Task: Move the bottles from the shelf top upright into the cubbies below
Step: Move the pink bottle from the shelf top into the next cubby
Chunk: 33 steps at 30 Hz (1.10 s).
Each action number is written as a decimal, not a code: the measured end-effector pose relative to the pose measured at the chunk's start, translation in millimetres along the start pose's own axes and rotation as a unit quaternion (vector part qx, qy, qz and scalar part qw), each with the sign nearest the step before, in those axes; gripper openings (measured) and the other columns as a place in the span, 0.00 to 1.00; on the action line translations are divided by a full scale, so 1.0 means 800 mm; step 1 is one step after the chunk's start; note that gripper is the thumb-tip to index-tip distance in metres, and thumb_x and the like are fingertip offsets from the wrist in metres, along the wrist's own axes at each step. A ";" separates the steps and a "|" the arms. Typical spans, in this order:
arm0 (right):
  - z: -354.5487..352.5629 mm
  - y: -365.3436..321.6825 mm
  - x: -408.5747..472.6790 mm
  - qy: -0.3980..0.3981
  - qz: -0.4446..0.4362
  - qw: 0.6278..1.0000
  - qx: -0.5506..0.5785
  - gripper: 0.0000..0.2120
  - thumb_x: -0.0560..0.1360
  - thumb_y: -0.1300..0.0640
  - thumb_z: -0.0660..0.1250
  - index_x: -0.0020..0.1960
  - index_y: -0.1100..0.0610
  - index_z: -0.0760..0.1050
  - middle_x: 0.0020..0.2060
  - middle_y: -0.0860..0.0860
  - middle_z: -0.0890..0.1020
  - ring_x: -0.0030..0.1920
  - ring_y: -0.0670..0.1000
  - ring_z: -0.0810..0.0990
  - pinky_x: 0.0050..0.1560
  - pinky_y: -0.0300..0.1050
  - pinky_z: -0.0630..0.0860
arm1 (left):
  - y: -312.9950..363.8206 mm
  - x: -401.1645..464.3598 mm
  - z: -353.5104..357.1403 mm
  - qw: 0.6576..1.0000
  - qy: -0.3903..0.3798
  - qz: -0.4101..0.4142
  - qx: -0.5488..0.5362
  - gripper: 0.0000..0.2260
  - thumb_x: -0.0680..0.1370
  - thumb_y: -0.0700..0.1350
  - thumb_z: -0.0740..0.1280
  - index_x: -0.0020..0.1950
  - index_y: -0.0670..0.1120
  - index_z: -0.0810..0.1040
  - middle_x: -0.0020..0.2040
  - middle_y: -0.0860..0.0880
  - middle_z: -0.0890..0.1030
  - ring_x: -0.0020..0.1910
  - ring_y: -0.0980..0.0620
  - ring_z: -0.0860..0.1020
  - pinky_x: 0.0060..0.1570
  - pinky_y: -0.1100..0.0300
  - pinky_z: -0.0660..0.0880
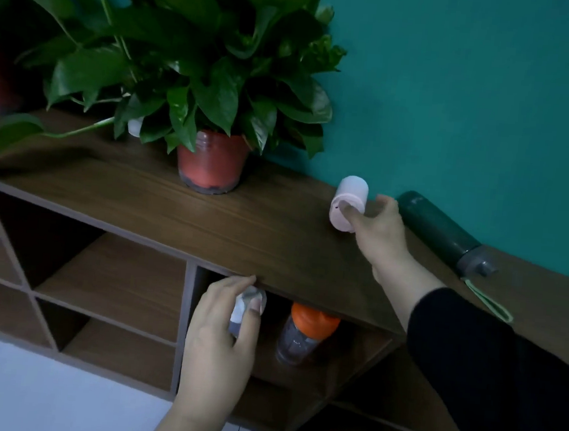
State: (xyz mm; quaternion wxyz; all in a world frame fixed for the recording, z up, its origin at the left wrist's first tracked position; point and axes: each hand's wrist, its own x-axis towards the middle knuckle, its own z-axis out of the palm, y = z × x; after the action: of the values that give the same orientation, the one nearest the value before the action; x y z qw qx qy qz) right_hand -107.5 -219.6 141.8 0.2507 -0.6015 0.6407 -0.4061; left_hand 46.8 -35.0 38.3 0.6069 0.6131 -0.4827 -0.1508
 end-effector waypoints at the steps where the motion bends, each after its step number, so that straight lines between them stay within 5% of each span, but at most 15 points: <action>1: 0.010 0.000 0.014 -0.007 0.022 1.000 -0.012 0.37 0.71 0.41 0.73 0.74 0.53 0.62 0.66 0.53 0.72 0.56 0.51 0.74 0.51 0.47 0.68 | 0.000 0.002 -0.001 1.000 -0.004 0.014 -0.003 0.18 0.79 0.53 0.61 0.65 0.48 0.78 0.62 0.54 0.79 0.65 0.58 0.75 0.64 0.61 0.72; 8: 0.064 0.006 0.068 0.022 0.146 0.987 -0.062 0.48 0.64 0.33 0.73 0.74 0.53 0.57 0.67 0.58 0.72 0.62 0.64 0.76 0.59 0.57 0.75 | -0.007 0.009 0.000 1.000 -0.019 -0.012 -0.017 0.21 0.78 0.45 0.66 0.71 0.53 0.74 0.66 0.63 0.74 0.68 0.64 0.71 0.65 0.57 0.73; 15: 0.058 0.025 0.066 0.068 0.138 0.987 -0.034 0.33 0.69 0.37 0.67 0.68 0.54 0.66 0.56 0.56 0.79 0.48 0.58 0.76 0.51 0.52 0.75 | -0.003 0.008 -0.001 1.000 -0.007 -0.005 -0.026 0.15 0.79 0.47 0.64 0.64 0.50 0.80 0.56 0.61 0.81 0.61 0.60 0.78 0.58 0.55 0.78; 18: 0.038 0.028 0.050 0.099 0.135 0.985 0.051 0.31 0.71 0.40 0.64 0.70 0.55 0.68 0.53 0.53 0.77 0.48 0.56 0.75 0.50 0.50 0.72 | 0.001 0.004 0.002 1.000 -0.018 0.008 -0.017 0.13 0.79 0.47 0.64 0.61 0.49 0.82 0.55 0.60 0.83 0.59 0.61 0.79 0.56 0.65 0.76; 22: -0.020 0.026 -0.001 0.112 0.085 0.985 0.096 0.28 0.67 0.39 0.61 0.62 0.52 0.73 0.47 0.50 0.80 0.47 0.55 0.80 0.51 0.58 0.81 | 0.009 -0.007 0.012 0.998 -0.047 0.025 -0.018 0.12 0.81 0.47 0.63 0.58 0.48 0.84 0.51 0.60 0.83 0.54 0.61 0.80 0.46 0.74 0.73; 26: -0.117 0.028 -0.082 0.087 0.020 0.987 0.133 0.14 0.74 0.45 0.63 0.55 0.51 0.75 0.45 0.56 0.83 0.34 0.53 0.81 0.31 0.49 0.76 | 0.018 -0.030 0.026 0.996 -0.073 0.053 -0.011 0.10 0.79 0.50 0.63 0.55 0.55 0.82 0.48 0.62 0.83 0.50 0.62 0.81 0.43 0.68 0.75; 28: -0.172 0.030 -0.132 0.053 0.007 0.987 0.152 0.07 0.77 0.49 0.63 0.50 0.49 0.78 0.40 0.56 0.83 0.31 0.55 0.79 0.28 0.49 0.73 | 0.025 -0.043 0.033 0.994 -0.086 0.061 -0.016 0.10 0.79 0.51 0.62 0.55 0.56 0.81 0.47 0.61 0.83 0.49 0.62 0.81 0.44 0.66 0.76; 33: -0.287 0.061 -0.248 -0.022 0.058 0.996 0.059 0.08 0.78 0.51 0.64 0.44 0.49 0.81 0.28 0.61 0.81 0.26 0.60 0.78 0.29 0.53 0.74 | 0.045 -0.079 0.059 0.988 -0.140 0.072 -0.008 0.12 0.79 0.49 0.62 0.51 0.48 0.84 0.43 0.55 0.83 0.44 0.58 0.81 0.43 0.62 0.76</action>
State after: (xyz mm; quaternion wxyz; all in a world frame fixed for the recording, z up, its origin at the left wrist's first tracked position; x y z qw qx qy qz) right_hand -291.4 21.0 193.7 0.3229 -0.5558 0.6439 -0.4150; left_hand -35.2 -6.6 34.4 0.5477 0.5450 -0.6041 -0.1951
